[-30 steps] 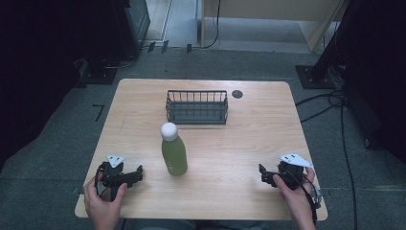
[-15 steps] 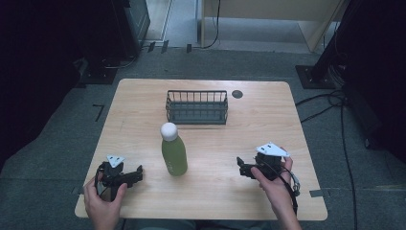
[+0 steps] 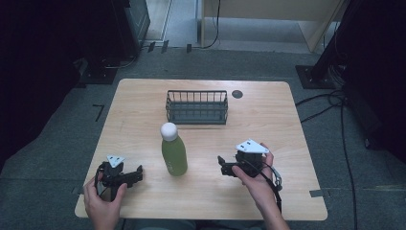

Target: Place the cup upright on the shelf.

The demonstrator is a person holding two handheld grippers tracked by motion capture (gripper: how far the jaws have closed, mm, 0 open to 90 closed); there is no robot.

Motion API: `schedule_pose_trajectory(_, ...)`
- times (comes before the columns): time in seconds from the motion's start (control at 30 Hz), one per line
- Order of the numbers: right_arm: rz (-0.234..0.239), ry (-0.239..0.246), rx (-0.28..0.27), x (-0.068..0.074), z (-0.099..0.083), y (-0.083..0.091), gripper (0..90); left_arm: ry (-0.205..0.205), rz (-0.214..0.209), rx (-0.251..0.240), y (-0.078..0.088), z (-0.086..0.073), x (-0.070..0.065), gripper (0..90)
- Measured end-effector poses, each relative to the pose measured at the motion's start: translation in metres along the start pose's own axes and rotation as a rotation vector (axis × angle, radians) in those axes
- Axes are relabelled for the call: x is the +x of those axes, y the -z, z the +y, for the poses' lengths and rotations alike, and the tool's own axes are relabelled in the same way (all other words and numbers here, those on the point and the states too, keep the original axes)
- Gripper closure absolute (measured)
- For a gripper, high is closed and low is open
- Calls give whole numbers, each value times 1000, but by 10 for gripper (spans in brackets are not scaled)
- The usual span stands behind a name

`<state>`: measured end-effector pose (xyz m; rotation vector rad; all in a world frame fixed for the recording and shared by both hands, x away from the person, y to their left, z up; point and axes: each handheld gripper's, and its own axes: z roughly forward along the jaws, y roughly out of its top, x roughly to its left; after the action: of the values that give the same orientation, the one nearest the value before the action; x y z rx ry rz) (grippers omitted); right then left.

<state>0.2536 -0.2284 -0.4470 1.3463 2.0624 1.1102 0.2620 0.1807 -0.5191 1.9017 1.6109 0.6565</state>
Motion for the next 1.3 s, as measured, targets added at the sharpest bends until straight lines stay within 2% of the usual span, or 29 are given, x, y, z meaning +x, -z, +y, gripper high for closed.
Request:
schedule_pose_trajectory(0.57, 88, 34, -12, 34, 11, -12, 41, 0, 0, 1, 0, 0, 0, 0)
schedule_pose_trajectory(0.6, 109, 37, -19, 39, 13, -13, 53, 0, 0, 1, 0, 0, 0, 0)
schedule_pose_trajectory(0.83, 155, 54, -35, 51, 15, -18, 69, 0, 0, 0, 0, 0, 0, 0)
schedule_pose_trajectory(0.9, 189, 56, -34, 57, 16, -22, 69, 0, 0, 1, 0, 0, 0, 0)
schedule_pose_trajectory(0.97, 196, 57, -35, 59, 16, -23, 70, 0, 0, 0, 0, 0, 0, 0)
schedule_pose_trajectory(1.0, 217, 59, -33, 64, 17, -25, 70, 1, 0, 0, 0, 0, 0, 0)
schedule_pose_trajectory(1.3, 270, 95, -30, 81, 19, -32, 70, 0, 0, 0, 0, 0, 0, 0)
